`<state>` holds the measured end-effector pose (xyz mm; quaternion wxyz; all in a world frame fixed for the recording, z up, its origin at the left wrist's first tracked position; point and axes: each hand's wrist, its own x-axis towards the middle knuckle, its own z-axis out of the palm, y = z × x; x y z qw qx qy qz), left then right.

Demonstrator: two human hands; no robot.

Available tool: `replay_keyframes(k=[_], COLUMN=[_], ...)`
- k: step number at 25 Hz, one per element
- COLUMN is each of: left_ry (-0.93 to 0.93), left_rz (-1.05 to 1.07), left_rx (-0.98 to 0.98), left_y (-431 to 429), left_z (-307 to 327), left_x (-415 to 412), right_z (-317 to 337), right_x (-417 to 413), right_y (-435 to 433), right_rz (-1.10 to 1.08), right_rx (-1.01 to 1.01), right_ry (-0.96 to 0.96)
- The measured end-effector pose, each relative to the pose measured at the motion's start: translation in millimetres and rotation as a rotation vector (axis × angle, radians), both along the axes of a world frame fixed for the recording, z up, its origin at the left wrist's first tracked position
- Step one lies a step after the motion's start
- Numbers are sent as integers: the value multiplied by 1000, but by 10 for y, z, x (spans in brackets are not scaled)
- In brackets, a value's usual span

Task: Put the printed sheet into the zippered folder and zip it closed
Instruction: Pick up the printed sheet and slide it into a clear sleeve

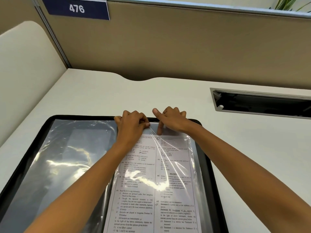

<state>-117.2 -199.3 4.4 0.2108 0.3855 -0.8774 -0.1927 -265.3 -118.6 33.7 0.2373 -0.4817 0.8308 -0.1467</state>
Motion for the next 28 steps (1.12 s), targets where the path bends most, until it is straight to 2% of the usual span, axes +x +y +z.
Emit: replay_keyframes(k=[3, 8, 11, 18, 28], left_ry=[26, 120, 151, 43, -8], left_rz=[14, -21, -9, -36, -35], left_rx=[47, 76, 110, 46, -45], left_y=[6, 227, 626, 1627, 2190], left_z=[-16, 22, 62, -73, -28], left_x=[30, 187, 434, 1029, 1473], right_z=[21, 2, -26, -301, -481], right_x=[56, 320, 682, 1588, 1974], right_y=[93, 518, 934, 1864, 2264], right_rz=[-28, -75, -91, -178, -181], right_rx=[-32, -393, -497, -402, -294], right_ry=[6, 24, -39, -91, 284])
